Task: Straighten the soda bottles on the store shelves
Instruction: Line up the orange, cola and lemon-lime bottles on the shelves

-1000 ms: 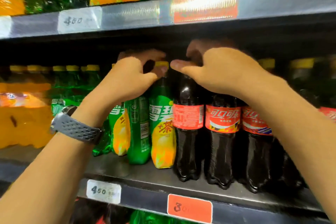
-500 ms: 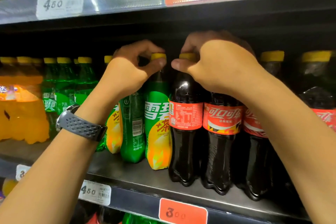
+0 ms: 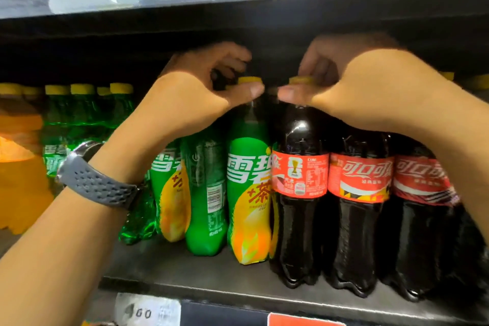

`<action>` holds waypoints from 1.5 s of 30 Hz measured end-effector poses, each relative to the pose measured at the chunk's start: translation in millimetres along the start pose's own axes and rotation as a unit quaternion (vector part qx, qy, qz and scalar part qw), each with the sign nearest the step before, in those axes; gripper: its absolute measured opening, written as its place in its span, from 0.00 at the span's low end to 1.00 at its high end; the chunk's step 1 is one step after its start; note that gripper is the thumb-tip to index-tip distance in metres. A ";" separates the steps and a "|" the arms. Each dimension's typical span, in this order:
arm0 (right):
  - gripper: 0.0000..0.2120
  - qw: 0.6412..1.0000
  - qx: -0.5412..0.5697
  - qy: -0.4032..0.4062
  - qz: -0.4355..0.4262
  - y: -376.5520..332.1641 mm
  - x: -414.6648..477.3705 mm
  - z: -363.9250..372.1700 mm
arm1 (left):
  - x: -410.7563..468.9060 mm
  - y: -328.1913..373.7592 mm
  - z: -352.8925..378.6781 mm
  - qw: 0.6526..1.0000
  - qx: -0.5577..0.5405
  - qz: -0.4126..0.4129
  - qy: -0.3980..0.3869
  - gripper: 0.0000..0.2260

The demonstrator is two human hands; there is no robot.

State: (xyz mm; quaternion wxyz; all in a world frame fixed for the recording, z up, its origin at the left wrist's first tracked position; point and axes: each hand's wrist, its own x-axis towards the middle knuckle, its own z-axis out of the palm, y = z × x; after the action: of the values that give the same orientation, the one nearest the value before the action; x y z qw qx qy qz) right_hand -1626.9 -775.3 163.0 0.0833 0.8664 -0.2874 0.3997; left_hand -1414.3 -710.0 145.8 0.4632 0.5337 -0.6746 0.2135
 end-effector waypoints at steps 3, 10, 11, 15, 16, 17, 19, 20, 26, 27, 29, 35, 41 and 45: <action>0.15 1.000 0.016 -0.001 0.003 -1.9 -1.7 -1.3 | 6.4 -10.4 -2.7 1.000 -0.004 0.015 -0.027 0.10; 0.18 0.998 0.039 -0.047 0.017 -8.8 1.4 -8.2 | 7.8 -25.9 -14.6 0.994 -0.052 0.026 -0.097 0.13; 0.21 0.998 0.040 -0.049 0.022 -9.9 1.0 -8.4 | 5.8 -29.5 -19.1 0.994 -0.045 0.018 -0.098 0.16; 0.29 0.999 0.014 -0.005 0.050 -12.6 -1.5 -7.9 | -1.8 -46.3 -38.1 0.995 0.025 -0.014 -0.098 0.13; 0.30 0.999 0.000 0.006 0.053 -12.9 -1.6 -7.6 | -2.4 -48.7 -40.5 0.994 0.024 -0.016 -0.107 0.11; 0.30 0.999 -0.010 0.011 0.052 -12.3 -1.6 -7.1 | -2.3 -49.2 -41.4 0.993 0.015 -0.013 -0.113 0.10; 0.28 0.999 -0.012 0.009 0.049 -10.7 -1.7 -6.6 | -1.2 -47.3 -41.6 0.994 0.001 -0.006 -0.112 0.10; 0.27 0.999 -0.003 0.006 0.048 -10.1 -1.5 -7.0 | -1.0 -45.7 -41.8 0.994 -0.003 -0.006 -0.108 0.09; 0.27 0.999 0.019 -0.030 0.030 -8.8 -1.5 -10.1 | -3.6 -39.7 -39.2 0.998 0.039 -0.015 -0.042 0.11; 0.27 0.999 0.022 -0.032 0.029 -8.2 -1.6 -10.2 | -4.5 -38.8 -39.2 0.998 0.047 -0.022 -0.025 0.14; 0.27 0.998 0.028 -0.035 0.032 -6.1 -2.1 -9.4 | -6.0 -39.1 -40.9 0.998 0.052 -0.022 -0.017 0.16; 0.27 0.998 0.055 -0.027 0.031 -4.5 -1.0 -6.6 | -8.2 -43.5 -41.7 0.997 -0.040 -0.033 -0.058 0.08; 0.16 0.999 0.027 -0.027 0.009 -7.4 -3.9 -5.6 | -9.2 -34.8 -28.0 0.998 0.003 -0.042 0.043 0.09; 0.20 0.999 0.022 -0.037 0.018 -9.2 -4.2 -6.4 | -9.8 -32.8 -28.8 0.998 0.028 -0.034 0.054 0.14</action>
State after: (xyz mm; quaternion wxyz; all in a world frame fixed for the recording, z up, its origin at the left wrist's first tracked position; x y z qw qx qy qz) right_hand -1628.0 -763.5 165.0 0.0463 0.8772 -0.2966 0.3746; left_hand -1372.8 -693.5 144.5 0.4907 0.5567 -0.6240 0.2447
